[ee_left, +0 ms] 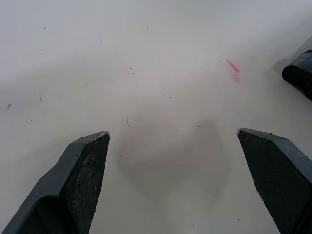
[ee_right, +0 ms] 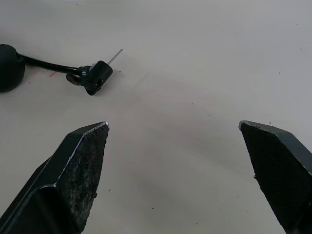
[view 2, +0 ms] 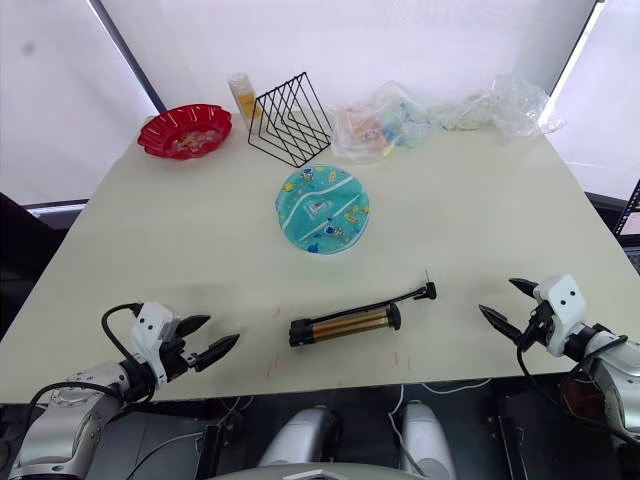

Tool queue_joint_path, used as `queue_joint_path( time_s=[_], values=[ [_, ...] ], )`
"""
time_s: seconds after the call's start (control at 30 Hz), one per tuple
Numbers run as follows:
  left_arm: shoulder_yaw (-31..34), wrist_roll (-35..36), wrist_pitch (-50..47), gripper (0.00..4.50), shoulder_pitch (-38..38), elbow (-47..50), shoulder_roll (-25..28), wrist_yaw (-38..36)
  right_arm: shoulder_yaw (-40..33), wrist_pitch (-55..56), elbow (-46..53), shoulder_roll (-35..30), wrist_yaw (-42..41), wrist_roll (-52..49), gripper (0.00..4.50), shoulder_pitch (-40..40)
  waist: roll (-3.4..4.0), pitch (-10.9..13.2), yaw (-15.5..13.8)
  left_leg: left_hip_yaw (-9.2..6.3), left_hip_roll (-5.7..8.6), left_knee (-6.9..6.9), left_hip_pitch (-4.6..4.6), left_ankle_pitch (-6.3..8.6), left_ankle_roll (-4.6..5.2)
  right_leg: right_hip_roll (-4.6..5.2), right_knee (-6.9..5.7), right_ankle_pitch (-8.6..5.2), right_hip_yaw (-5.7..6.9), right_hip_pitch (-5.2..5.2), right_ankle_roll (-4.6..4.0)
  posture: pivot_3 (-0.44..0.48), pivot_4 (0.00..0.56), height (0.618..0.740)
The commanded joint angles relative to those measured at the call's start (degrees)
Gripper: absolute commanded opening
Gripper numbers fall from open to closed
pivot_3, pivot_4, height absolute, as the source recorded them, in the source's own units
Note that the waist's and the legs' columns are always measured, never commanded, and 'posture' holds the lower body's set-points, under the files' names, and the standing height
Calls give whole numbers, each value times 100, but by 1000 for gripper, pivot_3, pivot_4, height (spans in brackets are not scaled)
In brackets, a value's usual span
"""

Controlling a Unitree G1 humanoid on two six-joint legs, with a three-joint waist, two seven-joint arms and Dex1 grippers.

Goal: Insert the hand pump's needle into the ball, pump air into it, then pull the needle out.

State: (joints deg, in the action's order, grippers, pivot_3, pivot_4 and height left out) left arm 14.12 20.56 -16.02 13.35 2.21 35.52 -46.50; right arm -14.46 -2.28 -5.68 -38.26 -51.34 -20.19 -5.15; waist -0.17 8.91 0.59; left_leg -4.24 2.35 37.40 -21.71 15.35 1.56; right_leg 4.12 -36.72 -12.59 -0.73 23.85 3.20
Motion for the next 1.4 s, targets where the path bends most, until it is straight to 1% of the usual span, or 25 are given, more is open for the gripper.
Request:
queue_joint_path(
  time_s=[0.03, 0.27, 0.4, 0.53, 0.63, 0.67, 0.77, 0.9, 1.1, 1.2, 1.4],
  values=[
    [169, 93, -21, 4443, 35, 220, 76, 4, -130, 134, 3, -15, -64, -64, 4500, 21, 0, 0, 0, 0, 0, 0, 0, 0, 0, 0, 0, 0, 0, 0, 0, 0, 150, 740],
    [180, 86, -98, 4443, 9, 276, 167, -65, -254, 109, 86, 107, -79, -303, 4500, -18, 0, 0, 1, 0, 0, 0, 0, 0, 0, 0, 0, 0, 0, 0, 0, 0, 150, 740],
    [109, 209, -229, 4443, -207, 269, 358, -346, -239, -129, 235, 79, -148, -489, 4500, -71, 0, 0, -1, 0, -1, 0, 0, 0, 0, -1, 0, 0, 0, 0, 0, 0, 150, 740],
    [27, 294, -336, 4443, -485, 267, 439, -501, -246, -175, 337, 56, -146, -528, 4500, -118, 0, 0, -1, 1, 0, 1, 0, 0, 0, 0, 0, 0, 0, -1, 0, 0, 150, 740],
    [-298, 190, -383, 4443, -934, 321, 622, -762, -337, -66, 460, 32, -329, -667, 4500, -207, 0, 0, 20, -1, 0, 1, 0, 0, 0, -2, 0, 0, 3, -1, 0, 0, 150, 740],
    [-561, 137, -461, 4443, -1240, 426, 696, -913, -457, -55, 589, 14, -475, -844, 4500, -282, 0, 0, 18, 3, 0, 1, 2, 0, 0, -2, 0, 0, -2, -1, 0, 0, 150, 740],
    [-1056, 100, -667, 4443, -1834, 590, 809, -1218, -632, -41, 830, -53, -691, -1044, 4500, -447, 1, 5, -81, -10, 4, 3, -6, 0, 0, -1, -1, 1, 17, -1, 1, 0, 150, 740],
    [-1354, 14, -685, 4443, -2207, 517, 857, -1372, -658, -81, 937, -72, -733, -1039, 4500, -495, -2, 4, -4, 1, 1, 6, 2, 0, 0, -5, -2, 1, 1, -5, 1, 0, 150, 740],
    [-2177, -128, -760, 4443, -3485, 195, 504, -1807, -632, -266, 1535, -46, -552, -1096, 4500, -554, -4, 7, -12, -1, 0, 10, -3, 0, 0, -8, -3, 1, 6, -4, 2, 0, 150, 740],
    [-2494, -336, -648, 4443, -3904, -73, 293, -1860, -637, -380, 1753, -66, -530, -1125, 4500, -610, -5, 7, 6, 1, 0, 12, -1, 0, 0, -10, -4, 1, 4, -5, 3, 0, 150, 740],
    [-3005, -680, -606, 4443, -4487, -476, -97, -1961, -704, -396, 1933, -136, -689, -1165, 4500, -744, -13, 12, 5, 3, 2, 13, -3, 0, 1, -10, -4, 1, 3, -4, 3, 0, 150, 740]
  ],
)
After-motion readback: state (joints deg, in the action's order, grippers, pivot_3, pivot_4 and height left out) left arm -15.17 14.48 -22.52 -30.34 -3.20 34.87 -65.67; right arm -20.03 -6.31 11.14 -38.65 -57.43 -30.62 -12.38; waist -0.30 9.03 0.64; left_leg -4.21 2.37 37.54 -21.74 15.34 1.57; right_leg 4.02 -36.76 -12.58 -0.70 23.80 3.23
